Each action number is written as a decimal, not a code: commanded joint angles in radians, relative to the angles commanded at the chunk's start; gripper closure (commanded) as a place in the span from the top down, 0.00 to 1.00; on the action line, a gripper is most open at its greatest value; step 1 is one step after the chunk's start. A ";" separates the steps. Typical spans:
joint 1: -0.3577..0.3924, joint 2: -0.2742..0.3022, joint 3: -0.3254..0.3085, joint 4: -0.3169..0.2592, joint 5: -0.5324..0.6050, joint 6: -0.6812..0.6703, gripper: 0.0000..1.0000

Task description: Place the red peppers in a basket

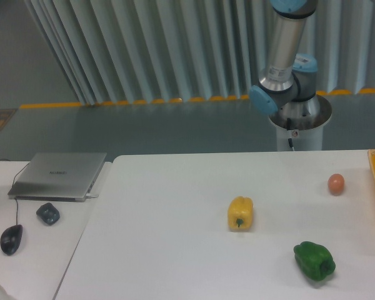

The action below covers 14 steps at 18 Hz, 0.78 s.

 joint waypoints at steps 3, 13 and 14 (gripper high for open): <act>-0.043 0.015 0.003 -0.017 0.009 -0.018 1.00; -0.291 0.048 -0.003 -0.017 0.060 -0.397 1.00; -0.305 0.048 -0.003 -0.017 0.060 -0.413 1.00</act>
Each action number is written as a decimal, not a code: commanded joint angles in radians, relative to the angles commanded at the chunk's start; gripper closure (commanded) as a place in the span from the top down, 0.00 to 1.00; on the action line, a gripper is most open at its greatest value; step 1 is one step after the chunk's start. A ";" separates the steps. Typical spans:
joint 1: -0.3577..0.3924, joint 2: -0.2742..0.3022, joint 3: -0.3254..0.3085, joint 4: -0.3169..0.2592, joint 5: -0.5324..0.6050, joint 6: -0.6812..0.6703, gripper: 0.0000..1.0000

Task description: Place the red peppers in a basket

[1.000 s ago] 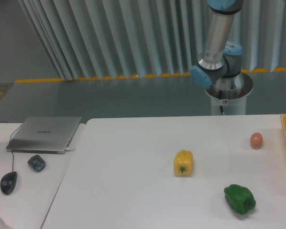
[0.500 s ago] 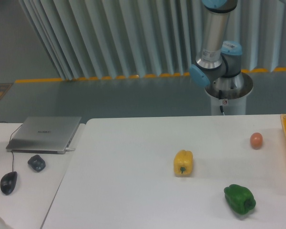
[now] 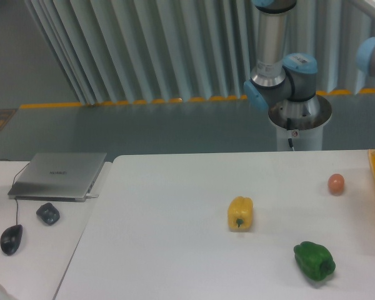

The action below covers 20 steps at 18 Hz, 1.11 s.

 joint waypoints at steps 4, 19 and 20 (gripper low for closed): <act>-0.026 0.002 0.000 -0.012 -0.002 -0.014 1.00; -0.256 0.014 0.002 -0.044 0.054 -0.175 1.00; -0.267 0.015 0.003 -0.046 0.051 -0.196 1.00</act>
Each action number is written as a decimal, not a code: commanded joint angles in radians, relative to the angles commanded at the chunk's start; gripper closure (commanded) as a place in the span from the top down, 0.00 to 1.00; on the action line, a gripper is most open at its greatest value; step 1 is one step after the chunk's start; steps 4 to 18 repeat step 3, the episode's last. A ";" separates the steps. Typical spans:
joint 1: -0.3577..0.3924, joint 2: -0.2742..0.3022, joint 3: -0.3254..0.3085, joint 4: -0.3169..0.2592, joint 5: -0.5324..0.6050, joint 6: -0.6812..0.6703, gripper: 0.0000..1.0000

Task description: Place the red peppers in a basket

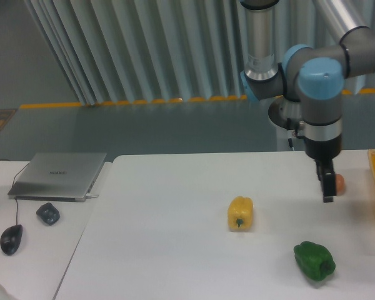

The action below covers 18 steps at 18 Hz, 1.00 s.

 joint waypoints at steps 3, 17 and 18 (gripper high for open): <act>-0.005 -0.002 0.000 0.000 0.002 -0.014 1.00; -0.005 -0.002 0.000 0.000 0.002 -0.014 1.00; -0.005 -0.002 0.000 0.000 0.002 -0.014 1.00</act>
